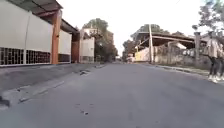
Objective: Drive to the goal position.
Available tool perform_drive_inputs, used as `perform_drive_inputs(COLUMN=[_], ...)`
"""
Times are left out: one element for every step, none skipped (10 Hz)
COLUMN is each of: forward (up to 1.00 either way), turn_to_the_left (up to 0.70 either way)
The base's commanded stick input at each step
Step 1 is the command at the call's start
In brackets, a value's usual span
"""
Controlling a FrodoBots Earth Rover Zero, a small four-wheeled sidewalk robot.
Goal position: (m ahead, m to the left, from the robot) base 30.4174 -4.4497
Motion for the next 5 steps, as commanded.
perform_drive_inputs(forward=[1.0,1.0,1.0,1.0,1.0], turn_to_the_left=[0.0,0.0,0.0,0.0,0.0])
